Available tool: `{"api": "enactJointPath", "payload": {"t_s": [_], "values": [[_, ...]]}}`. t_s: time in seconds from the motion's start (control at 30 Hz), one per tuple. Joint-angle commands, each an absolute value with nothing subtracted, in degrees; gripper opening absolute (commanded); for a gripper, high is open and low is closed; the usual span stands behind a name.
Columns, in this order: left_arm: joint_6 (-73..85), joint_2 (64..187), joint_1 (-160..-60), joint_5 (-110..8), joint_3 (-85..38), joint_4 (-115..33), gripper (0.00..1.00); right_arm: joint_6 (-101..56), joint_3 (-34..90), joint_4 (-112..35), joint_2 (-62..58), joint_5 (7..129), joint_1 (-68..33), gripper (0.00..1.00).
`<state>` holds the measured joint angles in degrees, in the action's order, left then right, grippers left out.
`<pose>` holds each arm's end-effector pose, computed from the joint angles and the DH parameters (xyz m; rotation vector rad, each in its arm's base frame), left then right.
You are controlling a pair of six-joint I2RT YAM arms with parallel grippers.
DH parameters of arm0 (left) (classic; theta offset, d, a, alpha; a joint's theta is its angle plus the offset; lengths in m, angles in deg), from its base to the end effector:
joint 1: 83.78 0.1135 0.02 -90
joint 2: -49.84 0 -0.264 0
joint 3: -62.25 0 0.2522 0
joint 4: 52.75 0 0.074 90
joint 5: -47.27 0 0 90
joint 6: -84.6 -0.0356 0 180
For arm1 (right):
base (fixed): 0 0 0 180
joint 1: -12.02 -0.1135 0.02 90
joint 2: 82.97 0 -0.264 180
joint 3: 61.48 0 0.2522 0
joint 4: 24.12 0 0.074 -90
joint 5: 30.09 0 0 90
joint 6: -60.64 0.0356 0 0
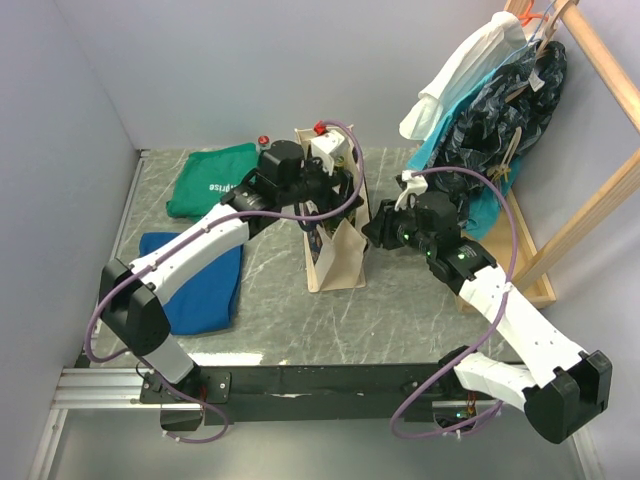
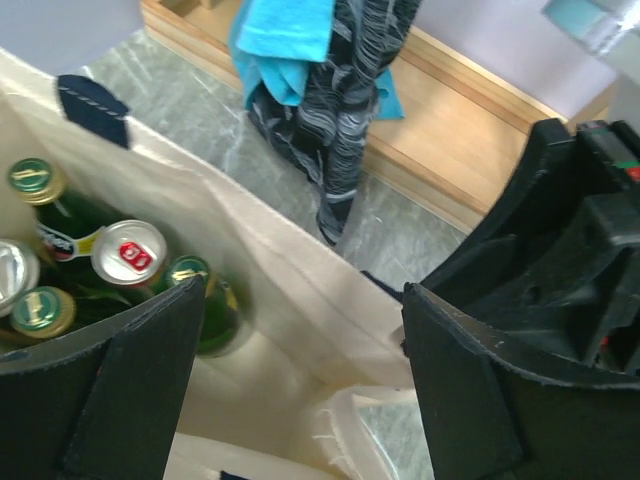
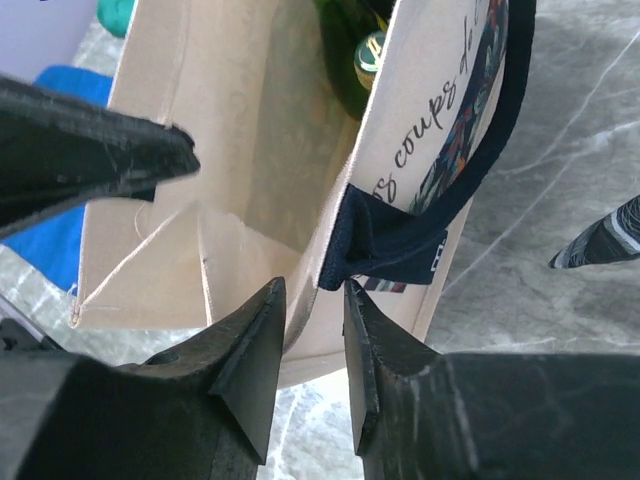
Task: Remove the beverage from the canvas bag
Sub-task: Adjust the canvas bag at the center of the board.
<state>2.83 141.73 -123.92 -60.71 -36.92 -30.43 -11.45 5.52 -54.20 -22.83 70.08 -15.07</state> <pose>0.2857 -0.2553 0.3813 0.7430 1.7613 -0.8700 0.2101 0.1145 0.3296 -0.2812 2.0146 0.6792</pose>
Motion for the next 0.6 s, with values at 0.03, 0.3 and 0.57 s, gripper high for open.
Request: {"api": "enactJointPath", "payload": {"t_s": [0.03,0.3,0.57], "values": [[1.8,143.1,-125.1,-61.2,-37.6,-29.8,0.81,-14.5,5.5,-59.7,-21.7,72.5,-14.9,0.38],[2.1,143.3,-126.1,-57.5,-36.7,-27.6,0.61,-14.9,6.1,-61.6,-20.5,71.1,-14.9,0.42],[1.8,143.2,-126.2,-55.4,-36.3,-23.8,0.20,-14.6,8.2,-63.5,-20.1,68.7,-14.8,0.55]]}}
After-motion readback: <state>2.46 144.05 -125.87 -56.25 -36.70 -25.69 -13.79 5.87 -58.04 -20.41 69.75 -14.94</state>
